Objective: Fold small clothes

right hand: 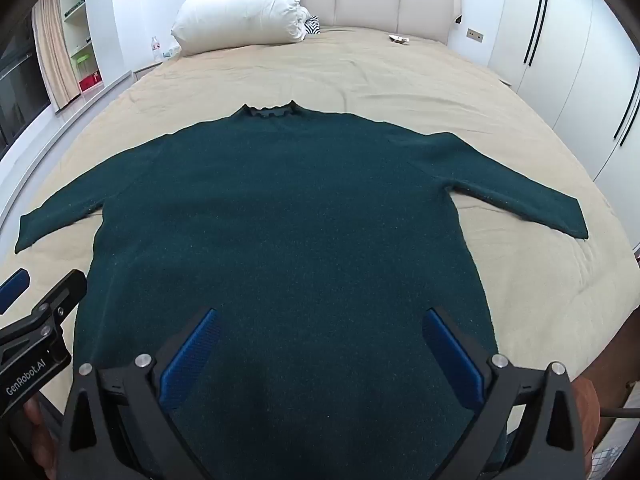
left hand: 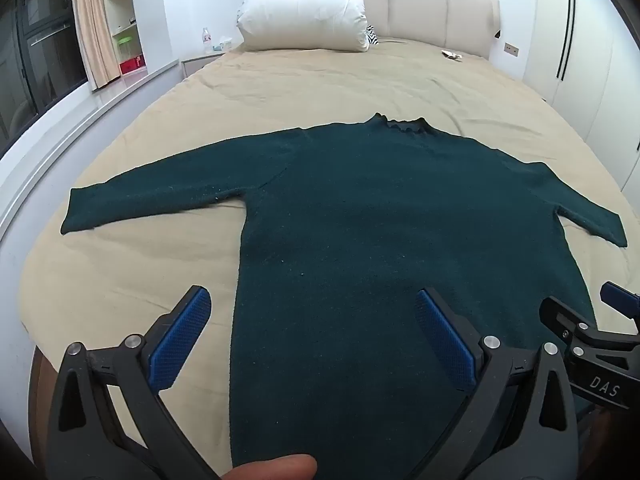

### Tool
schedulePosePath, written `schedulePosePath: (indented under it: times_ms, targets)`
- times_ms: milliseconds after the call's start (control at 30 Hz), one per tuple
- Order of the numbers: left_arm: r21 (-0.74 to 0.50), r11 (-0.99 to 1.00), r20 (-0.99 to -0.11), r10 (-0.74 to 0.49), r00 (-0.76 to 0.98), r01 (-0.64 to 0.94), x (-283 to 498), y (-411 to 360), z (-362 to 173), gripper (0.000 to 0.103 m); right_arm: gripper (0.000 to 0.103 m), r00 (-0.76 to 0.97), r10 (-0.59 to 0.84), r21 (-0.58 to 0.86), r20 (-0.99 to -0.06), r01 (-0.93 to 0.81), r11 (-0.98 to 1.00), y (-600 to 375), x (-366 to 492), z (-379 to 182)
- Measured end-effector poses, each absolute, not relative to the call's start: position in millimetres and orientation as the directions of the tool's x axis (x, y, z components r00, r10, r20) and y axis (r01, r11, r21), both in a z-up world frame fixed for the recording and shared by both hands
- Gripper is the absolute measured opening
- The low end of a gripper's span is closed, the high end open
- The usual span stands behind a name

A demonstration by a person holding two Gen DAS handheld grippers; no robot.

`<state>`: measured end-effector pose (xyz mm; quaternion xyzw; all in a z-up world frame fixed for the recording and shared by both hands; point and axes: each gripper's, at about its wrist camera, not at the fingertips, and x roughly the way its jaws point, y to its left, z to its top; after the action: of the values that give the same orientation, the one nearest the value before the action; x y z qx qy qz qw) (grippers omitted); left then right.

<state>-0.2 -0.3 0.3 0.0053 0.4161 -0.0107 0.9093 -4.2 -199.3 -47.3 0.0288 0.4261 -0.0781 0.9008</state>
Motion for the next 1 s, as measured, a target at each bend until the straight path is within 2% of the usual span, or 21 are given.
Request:
schedulePosePath:
  times_ms: [1000]
  targets:
    - [-0.002, 1.0, -0.764, -0.016, 0.645, 0.021, 1, 4, -3, 0.103, 0.103, 0.615, -0.113, -0.016, -0.78, 0.161, 0.987, -195, -3, -52]
